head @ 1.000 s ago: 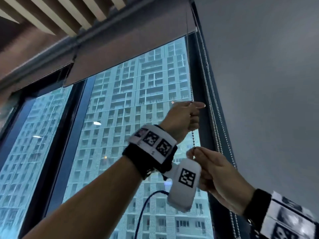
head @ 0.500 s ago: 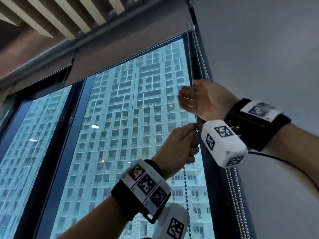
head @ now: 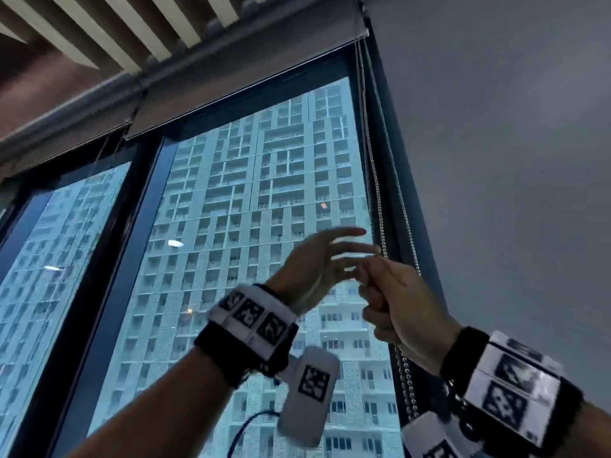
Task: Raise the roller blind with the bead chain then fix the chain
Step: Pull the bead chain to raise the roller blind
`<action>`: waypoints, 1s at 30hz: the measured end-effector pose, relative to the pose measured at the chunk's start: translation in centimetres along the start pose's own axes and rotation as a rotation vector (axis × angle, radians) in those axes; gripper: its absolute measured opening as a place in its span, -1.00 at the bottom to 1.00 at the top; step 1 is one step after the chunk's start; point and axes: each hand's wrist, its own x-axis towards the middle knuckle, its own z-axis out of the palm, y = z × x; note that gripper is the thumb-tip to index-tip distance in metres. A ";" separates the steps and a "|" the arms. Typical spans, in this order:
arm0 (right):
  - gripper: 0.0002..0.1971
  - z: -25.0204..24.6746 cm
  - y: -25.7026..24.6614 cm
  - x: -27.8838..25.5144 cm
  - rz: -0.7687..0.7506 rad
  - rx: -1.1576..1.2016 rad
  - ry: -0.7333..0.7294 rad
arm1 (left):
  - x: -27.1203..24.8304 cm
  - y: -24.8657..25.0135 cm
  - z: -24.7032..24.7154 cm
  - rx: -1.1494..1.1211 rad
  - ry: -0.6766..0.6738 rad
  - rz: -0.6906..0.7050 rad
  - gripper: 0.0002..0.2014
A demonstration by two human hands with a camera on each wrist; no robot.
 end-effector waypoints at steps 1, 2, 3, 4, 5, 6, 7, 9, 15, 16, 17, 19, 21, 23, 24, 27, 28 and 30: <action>-0.62 -0.1 0.1 -0.3 0.006 -0.009 -0.006 | 0.7 0.9 0.5 -0.047 0.006 0.013 -0.61; -0.62 -0.2 0.2 -0.6 0.015 -0.018 -0.019 | 1.3 1.7 1.1 -0.091 0.005 0.021 -0.63; -0.62 -0.4 0.3 -0.9 0.029 -0.023 -0.040 | 1.9 2.4 1.7 -0.134 0.016 0.017 -0.67; -0.60 -0.5 0.4 -1.2 0.050 -0.025 -0.068 | 2.4 3.0 2.3 -0.175 0.036 0.000 -0.73; -0.58 -0.7 0.5 -1.5 0.064 -0.030 -0.100 | 2.7 3.6 2.9 -0.198 0.059 -0.021 -0.80; -0.57 -0.7 0.5 -2.0 0.082 -0.037 -0.138 | 3.0 3.9 3.2 -0.207 0.073 -0.047 -0.83; -0.57 -0.8 0.6 -2.4 0.106 -0.045 -0.179 | 3.1 4.0 3.4 -0.195 0.078 -0.076 -0.80; -0.59 -0.8 0.8 -3.4 0.180 -0.049 -0.280 | 3.1 3.6 3.5 -0.152 0.072 -0.126 -0.65; -0.60 -2.2 2.5 -3.0 0.447 0.125 -0.528 | 0.5 0.8 3.6 -0.013 0.064 -0.038 -0.60; -0.56 -2.7 2.3 -2.3 0.431 0.174 -0.503 | 0.2 0.8 3.2 -0.034 0.063 -0.021 -0.60; -0.48 -3.1 1.7 -1.5 0.391 0.213 -0.450 | -0.1 0.8 2.9 -0.048 0.063 -0.010 -0.60; -0.39 -3.6 -0.3 0.3 0.286 0.331 -0.337 | -0.5 0.8 2.7 -0.055 0.067 0.004 -0.60; -0.41 -3.6 -2.7 2.2 0.195 0.454 -0.258 | -0.9 0.2 2.9 -0.064 0.061 0.025 -0.61; -0.52 -3.0 -4.8 3.7 0.123 0.427 -0.145 | -1.1 -0.1 3.2 -0.076 0.052 0.032 -0.61; -0.57 -2.6 -5.6 4.2 0.089 0.379 -0.094 | -1.1 -0.1 3.2 -0.081 0.048 0.031 -0.60; -0.71 -1.2 -6.2 4.9 -0.001 0.212 -0.017 | -1.1 0.0 3.6 -0.091 0.038 0.040 -0.60; -0.73 -1.0 -6.0 5.0 -0.023 0.167 0.002 | -1.1 0.1 3.8 -0.091 0.040 0.045 -0.60; -0.74 -0.9 -5.4 5.0 -0.052 0.125 0.024 | -1.3 0.1 3.9 -0.087 0.039 0.050 -0.61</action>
